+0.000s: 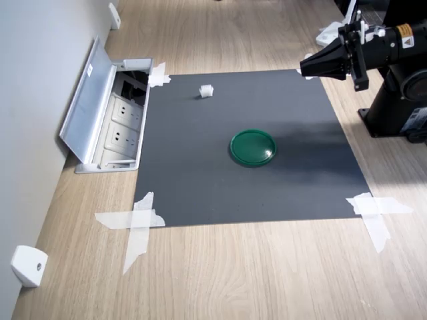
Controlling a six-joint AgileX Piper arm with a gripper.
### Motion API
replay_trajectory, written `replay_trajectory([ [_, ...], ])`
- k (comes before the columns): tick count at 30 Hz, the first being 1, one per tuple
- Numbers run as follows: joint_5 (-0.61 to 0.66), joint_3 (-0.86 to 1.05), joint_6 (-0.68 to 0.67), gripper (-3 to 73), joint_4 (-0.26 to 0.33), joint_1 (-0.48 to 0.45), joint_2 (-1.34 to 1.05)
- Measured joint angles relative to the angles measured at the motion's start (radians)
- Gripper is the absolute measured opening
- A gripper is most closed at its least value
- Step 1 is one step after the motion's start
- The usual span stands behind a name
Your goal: Grasp a white terminal and put it on the green lid.
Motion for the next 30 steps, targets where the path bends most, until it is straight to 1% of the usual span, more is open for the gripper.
replay_trajectory([
  [3, -0.002, 0.0, -0.026, -0.8, 0.006, 0.0, 0.0],
  [6, 0.03, -0.015, -0.074, -0.8, 0.007, 0.0, 0.0],
  [9, 0.076, -0.078, -0.095, -0.8, 0.007, 0.0, 0.037],
  [14, 0.157, -0.221, -0.102, -0.8, 0.007, 0.0, 0.196],
  [20, 0.355, -0.436, -0.107, -0.8, 0.006, 0.0, 0.431],
  [24, 0.534, -0.58, -0.136, -0.8, -0.013, 0.0, 0.575],
  [26, 0.603, -0.653, -0.148, -0.8, -0.02, 0.0, 0.645],
  [30, 0.709, -0.742, -0.154, -0.8, -0.033, 0.0, 0.759],
])
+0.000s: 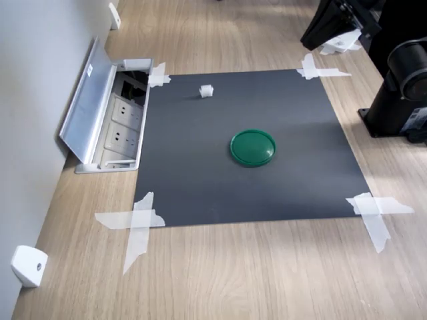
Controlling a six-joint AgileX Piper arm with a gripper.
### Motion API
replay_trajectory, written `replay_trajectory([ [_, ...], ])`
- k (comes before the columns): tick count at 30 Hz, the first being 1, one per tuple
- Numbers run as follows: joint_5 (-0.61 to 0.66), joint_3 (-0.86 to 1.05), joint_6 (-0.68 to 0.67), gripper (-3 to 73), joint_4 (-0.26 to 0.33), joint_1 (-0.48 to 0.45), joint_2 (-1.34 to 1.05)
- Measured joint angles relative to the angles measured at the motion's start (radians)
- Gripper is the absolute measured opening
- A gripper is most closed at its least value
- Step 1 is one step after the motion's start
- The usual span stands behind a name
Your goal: Grasp a white terminal and put it on the green lid.
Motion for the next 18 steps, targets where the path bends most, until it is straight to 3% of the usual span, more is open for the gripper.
replay_trajectory([
  [7, 0.043, -0.054, -0.021, -0.5, -0.025, 0.0, 0.135],
  [10, 0.091, -0.071, -0.061, 3.6, -0.019, 0.0, 0.206],
  [13, 0.135, -0.094, -0.075, 12.6, -0.009, 0.0, 0.295],
  [18, 0.133, -0.15, -0.066, 38.9, -0.018, 0.0, 0.395],
])
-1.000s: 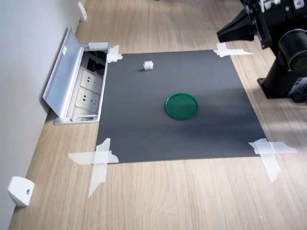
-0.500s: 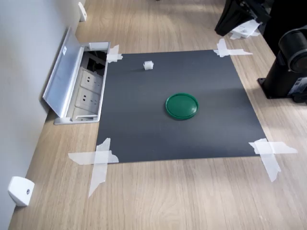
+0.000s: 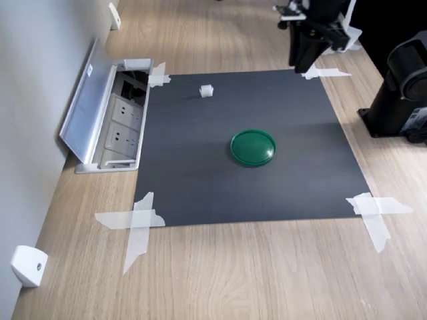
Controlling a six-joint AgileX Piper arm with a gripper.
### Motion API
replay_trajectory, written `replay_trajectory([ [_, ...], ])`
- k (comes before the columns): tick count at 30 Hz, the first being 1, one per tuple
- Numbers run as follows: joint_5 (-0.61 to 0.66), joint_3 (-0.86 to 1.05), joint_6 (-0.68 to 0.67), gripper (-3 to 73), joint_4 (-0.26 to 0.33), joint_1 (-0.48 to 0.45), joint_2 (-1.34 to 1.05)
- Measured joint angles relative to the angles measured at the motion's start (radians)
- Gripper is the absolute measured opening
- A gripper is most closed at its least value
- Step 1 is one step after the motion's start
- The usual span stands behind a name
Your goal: Grasp a white terminal and put it on the green lid.
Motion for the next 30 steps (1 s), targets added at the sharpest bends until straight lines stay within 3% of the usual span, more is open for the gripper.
replay_trajectory([
  [4, -0.018, -0.043, 0.031, 60.1, -0.022, 0.0, 0.061],
  [8, -0.02, -0.077, 0.011, 70.2, -0.037, 0.0, 0.132],
  [13, -0.026, -0.14, -0.022, 72.2, -0.032, -0.008, 0.205],
  [18, -0.03, -0.221, -0.083, 72.3, -0.001, -0.092, 0.269],
  [30, -0.041, -0.391, -0.188, 72.4, 0.008, -0.243, 0.462],
])
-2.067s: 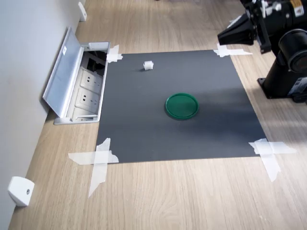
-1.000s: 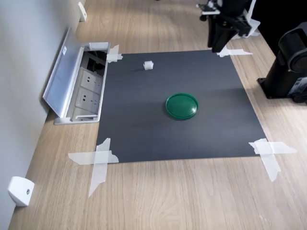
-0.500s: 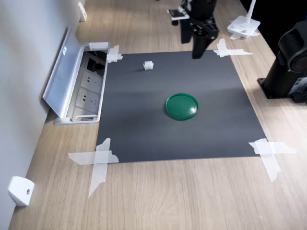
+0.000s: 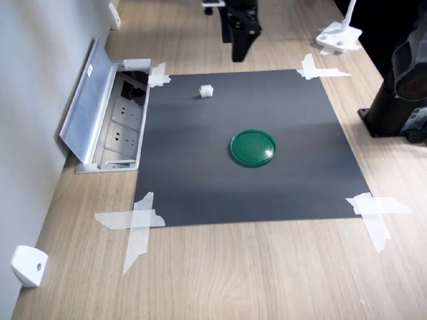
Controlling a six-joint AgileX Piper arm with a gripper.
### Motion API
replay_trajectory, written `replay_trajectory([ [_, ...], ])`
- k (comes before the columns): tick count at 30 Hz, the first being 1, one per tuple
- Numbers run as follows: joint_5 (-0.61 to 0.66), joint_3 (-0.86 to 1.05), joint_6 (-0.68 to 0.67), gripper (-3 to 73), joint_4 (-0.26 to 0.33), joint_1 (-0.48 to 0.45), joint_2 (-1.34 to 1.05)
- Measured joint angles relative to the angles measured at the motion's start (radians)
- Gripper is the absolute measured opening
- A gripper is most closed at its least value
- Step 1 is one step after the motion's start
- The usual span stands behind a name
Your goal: Grasp a white terminal and put it on the green lid.
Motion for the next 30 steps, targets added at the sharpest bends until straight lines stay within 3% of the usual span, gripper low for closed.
replay_trajectory([
  [5, -0.003, -0.061, -0.028, 72.4, 0.009, -0.012, 0.095],
  [15, -0.009, -0.098, -0.102, 72.4, 0.093, -0.012, 0.209],
  [30, -0.092, -0.101, -0.11, 71.2, 0.053, -0.012, 0.313],
])
